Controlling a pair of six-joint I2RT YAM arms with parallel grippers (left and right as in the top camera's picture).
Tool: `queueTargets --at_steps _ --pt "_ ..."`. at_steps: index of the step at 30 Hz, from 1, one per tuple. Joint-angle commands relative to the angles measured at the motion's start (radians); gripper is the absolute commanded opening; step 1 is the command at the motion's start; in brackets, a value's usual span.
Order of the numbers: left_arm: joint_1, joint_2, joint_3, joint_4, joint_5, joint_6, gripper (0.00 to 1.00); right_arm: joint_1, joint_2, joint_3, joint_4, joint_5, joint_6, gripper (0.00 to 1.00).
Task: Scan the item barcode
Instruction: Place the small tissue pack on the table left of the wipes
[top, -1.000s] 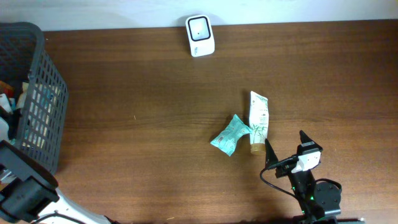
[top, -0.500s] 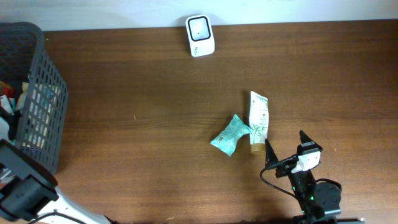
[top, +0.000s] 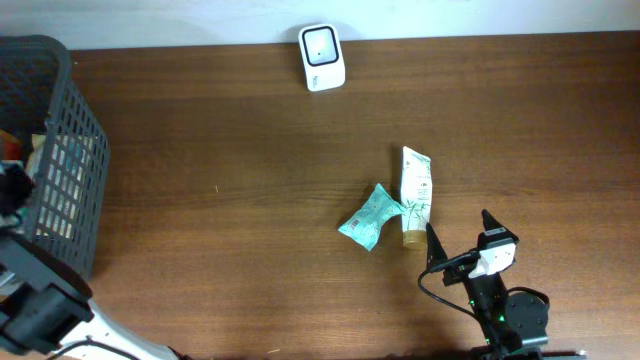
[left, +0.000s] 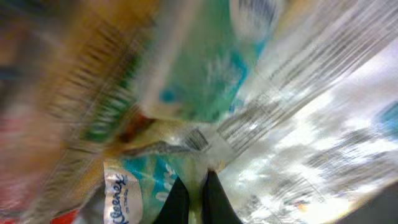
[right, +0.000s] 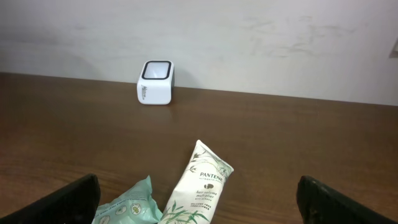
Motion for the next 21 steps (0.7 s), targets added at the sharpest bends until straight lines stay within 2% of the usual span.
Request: queueTargets --at_steps 1,6,9,15,21 --pt "0.002 -0.210 0.126 -0.031 0.061 -0.143 0.00 -0.006 -0.006 -0.005 -0.004 -0.005 0.004 0.99" --pt "-0.056 -0.471 0.133 -0.060 0.222 -0.217 0.00 -0.006 -0.006 -0.005 -0.004 -0.005 0.004 0.99" --pt "-0.182 -0.592 0.133 -0.135 0.230 -0.217 0.00 -0.006 -0.006 -0.005 -0.004 -0.005 0.004 0.99" --pt "-0.507 -0.600 0.095 -0.282 0.230 -0.216 0.00 -0.006 -0.006 -0.005 -0.004 -0.005 0.004 0.99" --pt "-0.770 -0.537 -0.120 -0.267 0.230 -0.217 0.00 -0.006 -0.006 -0.005 -0.004 -0.005 0.004 0.99"
